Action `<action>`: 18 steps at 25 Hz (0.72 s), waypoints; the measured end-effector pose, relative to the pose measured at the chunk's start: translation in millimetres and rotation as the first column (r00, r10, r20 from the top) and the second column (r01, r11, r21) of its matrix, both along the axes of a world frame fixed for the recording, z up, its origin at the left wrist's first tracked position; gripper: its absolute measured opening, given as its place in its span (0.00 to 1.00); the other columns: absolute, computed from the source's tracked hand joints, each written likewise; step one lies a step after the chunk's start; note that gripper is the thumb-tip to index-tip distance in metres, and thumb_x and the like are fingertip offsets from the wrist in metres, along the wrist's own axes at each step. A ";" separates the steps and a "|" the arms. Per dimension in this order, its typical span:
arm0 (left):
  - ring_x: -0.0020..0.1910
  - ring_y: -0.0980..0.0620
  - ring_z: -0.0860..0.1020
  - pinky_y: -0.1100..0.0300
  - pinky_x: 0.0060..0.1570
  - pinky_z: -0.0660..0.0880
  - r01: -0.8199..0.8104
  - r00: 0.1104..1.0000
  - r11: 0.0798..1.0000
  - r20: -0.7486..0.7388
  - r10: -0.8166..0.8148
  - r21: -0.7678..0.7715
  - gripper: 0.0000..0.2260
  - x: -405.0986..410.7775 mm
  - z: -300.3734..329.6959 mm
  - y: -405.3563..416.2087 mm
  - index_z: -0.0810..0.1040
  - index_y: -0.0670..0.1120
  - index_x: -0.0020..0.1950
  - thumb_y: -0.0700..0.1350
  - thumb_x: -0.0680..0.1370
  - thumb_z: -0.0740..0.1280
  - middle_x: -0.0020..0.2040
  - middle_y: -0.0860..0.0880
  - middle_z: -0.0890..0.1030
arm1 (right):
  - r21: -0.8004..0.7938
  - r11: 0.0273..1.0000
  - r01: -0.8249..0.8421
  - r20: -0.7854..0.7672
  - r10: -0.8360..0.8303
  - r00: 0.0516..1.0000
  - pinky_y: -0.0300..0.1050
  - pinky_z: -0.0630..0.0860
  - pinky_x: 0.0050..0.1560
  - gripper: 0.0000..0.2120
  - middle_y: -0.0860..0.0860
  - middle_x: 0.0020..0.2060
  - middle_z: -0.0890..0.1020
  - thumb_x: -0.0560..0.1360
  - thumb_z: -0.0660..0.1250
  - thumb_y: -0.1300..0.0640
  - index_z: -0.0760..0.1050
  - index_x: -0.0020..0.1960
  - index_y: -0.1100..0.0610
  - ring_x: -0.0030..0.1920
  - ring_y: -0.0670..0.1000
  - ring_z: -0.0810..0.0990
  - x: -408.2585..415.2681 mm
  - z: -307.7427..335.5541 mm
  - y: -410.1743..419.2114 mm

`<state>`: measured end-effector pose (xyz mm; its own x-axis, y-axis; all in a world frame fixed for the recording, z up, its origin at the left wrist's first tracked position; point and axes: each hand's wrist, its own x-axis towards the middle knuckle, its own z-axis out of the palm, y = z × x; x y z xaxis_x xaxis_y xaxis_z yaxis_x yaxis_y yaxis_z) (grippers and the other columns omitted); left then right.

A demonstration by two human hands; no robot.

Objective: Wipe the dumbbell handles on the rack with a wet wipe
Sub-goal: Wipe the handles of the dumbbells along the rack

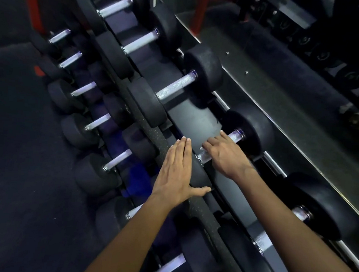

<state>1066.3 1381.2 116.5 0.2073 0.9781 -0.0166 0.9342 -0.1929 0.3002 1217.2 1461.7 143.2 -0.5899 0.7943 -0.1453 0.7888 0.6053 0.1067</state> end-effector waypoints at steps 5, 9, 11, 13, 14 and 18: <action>0.77 0.44 0.46 0.51 0.75 0.46 -0.004 1.000 1.000 0.020 0.004 0.008 0.57 0.1 1.2 -1.5 0.42 0.36 0.76 0.72 0.64 0.63 0.77 0.39 0.47 | 0.103 0.992 -0.073 -0.262 0.098 0.960 0.49 0.78 0.52 0.14 0.52 0.46 0.82 0.71 0.59 0.61 0.78 0.53 0.59 0.45 0.55 0.80 7.2 -17.2 -34.4; 0.77 0.44 0.48 0.51 0.75 0.48 -0.001 1.000 1.000 0.029 0.000 0.020 0.57 0.0 -0.5 -1.1 0.45 0.35 0.76 0.71 0.63 0.66 0.77 0.39 0.50 | 0.020 0.990 0.140 -0.436 -0.117 0.892 0.49 0.78 0.32 0.16 0.52 0.47 0.80 0.65 0.71 0.66 0.76 0.53 0.59 0.43 0.57 0.79 13.2 -29.0 -64.9; 0.77 0.44 0.49 0.51 0.75 0.48 0.001 1.000 1.000 0.020 -0.002 0.026 0.58 0.0 -1.6 -0.8 0.44 0.35 0.76 0.72 0.63 0.64 0.77 0.39 0.50 | -0.014 0.971 0.239 -0.493 -0.214 0.843 0.50 0.76 0.28 0.14 0.54 0.43 0.78 0.65 0.69 0.70 0.75 0.49 0.60 0.36 0.60 0.78 11.5 -36.9 -67.2; 0.76 0.43 0.49 0.51 0.75 0.48 0.002 1.000 1.000 0.002 -0.002 0.022 0.58 0.2 -2.9 -0.9 0.44 0.35 0.76 0.73 0.63 0.61 0.77 0.38 0.51 | -0.016 0.934 0.358 -0.569 -0.303 0.764 0.52 0.75 0.28 0.09 0.56 0.41 0.77 0.68 0.67 0.70 0.75 0.46 0.61 0.34 0.61 0.77 13.1 -41.8 -59.4; 0.76 0.43 0.49 0.51 0.75 0.48 0.002 1.000 1.000 -0.005 -0.002 0.021 0.57 0.0 -3.2 -0.9 0.44 0.35 0.76 0.74 0.63 0.59 0.77 0.38 0.51 | -0.019 0.909 0.416 -0.606 -0.342 0.719 0.52 0.76 0.30 0.07 0.56 0.41 0.77 0.70 0.68 0.69 0.75 0.46 0.61 0.34 0.61 0.78 16.0 -43.0 -53.8; 0.77 0.44 0.46 0.52 0.75 0.44 0.012 1.000 1.000 -0.001 -0.011 0.012 0.58 -0.9 -4.5 0.1 0.40 0.36 0.75 0.74 0.64 0.60 0.77 0.39 0.47 | -0.022 0.782 0.623 -0.725 -0.442 0.529 0.50 0.71 0.39 0.03 0.60 0.40 0.79 0.72 0.68 0.66 0.76 0.46 0.64 0.37 0.61 0.79 34.1 -40.0 -30.6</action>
